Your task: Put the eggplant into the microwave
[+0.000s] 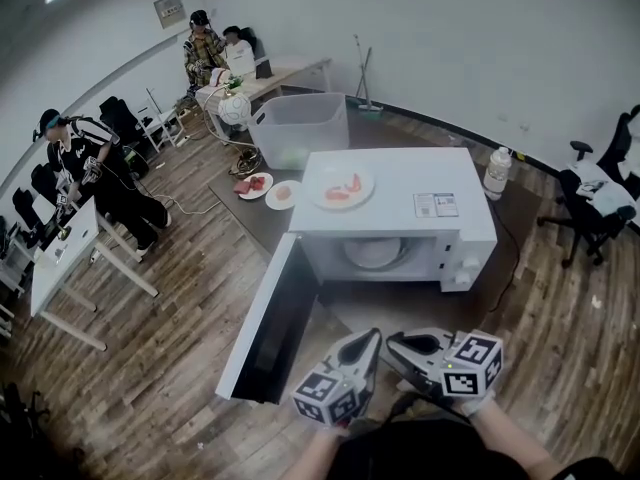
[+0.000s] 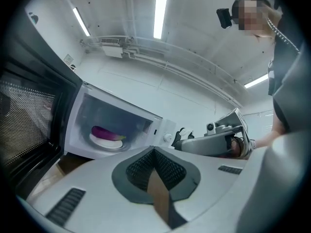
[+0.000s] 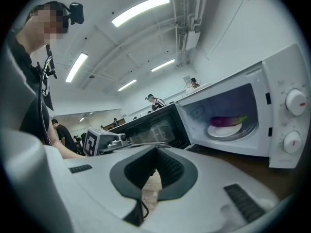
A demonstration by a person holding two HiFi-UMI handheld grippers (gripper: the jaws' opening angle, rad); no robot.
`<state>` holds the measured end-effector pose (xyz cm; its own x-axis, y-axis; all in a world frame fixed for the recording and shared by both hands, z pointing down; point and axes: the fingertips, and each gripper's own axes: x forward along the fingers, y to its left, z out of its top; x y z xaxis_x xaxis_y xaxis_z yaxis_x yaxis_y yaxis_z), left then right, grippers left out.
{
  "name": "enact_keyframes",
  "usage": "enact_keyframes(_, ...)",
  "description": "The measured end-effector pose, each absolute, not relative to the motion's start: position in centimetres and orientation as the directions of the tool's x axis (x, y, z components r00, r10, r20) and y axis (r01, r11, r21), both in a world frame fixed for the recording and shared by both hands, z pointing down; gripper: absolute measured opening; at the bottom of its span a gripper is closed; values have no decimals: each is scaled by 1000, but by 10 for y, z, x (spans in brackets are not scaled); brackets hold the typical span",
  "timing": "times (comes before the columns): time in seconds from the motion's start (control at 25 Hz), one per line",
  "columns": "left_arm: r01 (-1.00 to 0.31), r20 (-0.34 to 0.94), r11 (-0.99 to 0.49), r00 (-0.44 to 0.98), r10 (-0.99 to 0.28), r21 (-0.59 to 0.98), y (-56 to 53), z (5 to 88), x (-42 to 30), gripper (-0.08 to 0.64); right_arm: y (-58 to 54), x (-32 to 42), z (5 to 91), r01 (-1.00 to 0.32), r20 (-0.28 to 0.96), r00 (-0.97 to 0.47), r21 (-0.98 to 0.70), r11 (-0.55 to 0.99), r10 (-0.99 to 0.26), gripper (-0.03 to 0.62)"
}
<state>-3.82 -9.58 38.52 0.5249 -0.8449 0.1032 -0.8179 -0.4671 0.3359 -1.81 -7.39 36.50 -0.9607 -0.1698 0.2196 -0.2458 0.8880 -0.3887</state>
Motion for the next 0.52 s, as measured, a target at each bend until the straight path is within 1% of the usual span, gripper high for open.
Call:
enact_keyframes(0.2,-815,115,-449,518,-847,366,-94,391,-39,2,-77,-17,371,-233,230,-962,-410,882,-148,0)
enact_keyframes(0.52,-810,173,-401,509,-843,429,-80,409,-39,2,-79,-12,377,-217,248,-962,-443,870,-113,-1)
